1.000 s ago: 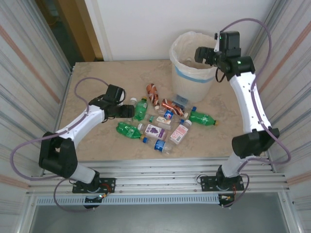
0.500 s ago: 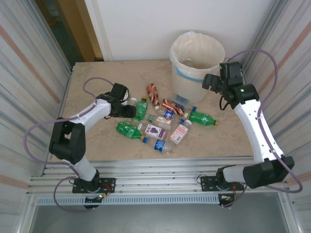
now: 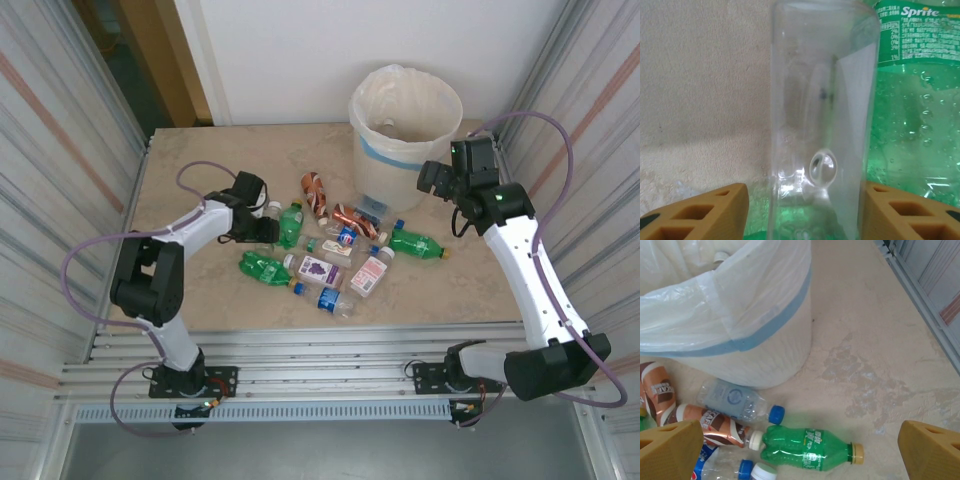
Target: Put the plastic bottles in the bin
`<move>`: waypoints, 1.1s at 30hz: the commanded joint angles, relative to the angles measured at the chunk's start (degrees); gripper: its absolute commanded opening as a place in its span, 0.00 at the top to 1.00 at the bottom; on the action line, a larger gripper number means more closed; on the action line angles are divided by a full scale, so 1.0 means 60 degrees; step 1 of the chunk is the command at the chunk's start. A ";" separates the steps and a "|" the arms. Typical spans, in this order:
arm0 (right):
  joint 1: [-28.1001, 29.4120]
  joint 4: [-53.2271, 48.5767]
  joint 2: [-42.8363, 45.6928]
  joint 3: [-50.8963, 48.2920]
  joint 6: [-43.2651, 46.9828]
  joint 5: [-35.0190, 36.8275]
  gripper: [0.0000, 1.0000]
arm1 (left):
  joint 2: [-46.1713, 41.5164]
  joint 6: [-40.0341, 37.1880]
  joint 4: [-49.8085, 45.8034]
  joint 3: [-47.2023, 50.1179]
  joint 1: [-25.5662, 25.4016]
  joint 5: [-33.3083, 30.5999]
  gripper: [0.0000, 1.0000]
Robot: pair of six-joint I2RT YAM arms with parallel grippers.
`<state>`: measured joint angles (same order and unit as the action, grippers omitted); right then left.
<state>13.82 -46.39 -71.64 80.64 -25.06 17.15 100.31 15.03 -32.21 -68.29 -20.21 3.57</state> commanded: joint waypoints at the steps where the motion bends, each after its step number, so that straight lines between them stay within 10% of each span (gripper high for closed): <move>1: 0.0098 0.0056 0.0307 -0.0079 -0.0210 0.0203 0.02 | 0.0164 -0.0007 0.0050 -0.0315 0.0072 -0.0009 0.46; 21: 0.0259 0.0246 0.0476 -0.0228 -0.0188 -0.0172 0.02 | 0.0291 -0.0131 0.0036 -0.0513 0.0071 -0.0723 0.68; 33: 0.0309 0.1113 0.0891 -0.0331 -0.0159 -0.2490 0.02 | -0.2537 -0.0184 0.0173 0.0175 0.0010 -0.0592 0.78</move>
<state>15.16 -43.07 -67.88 79.57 -25.08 8.71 91.05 14.83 -31.53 -68.53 -20.21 -0.08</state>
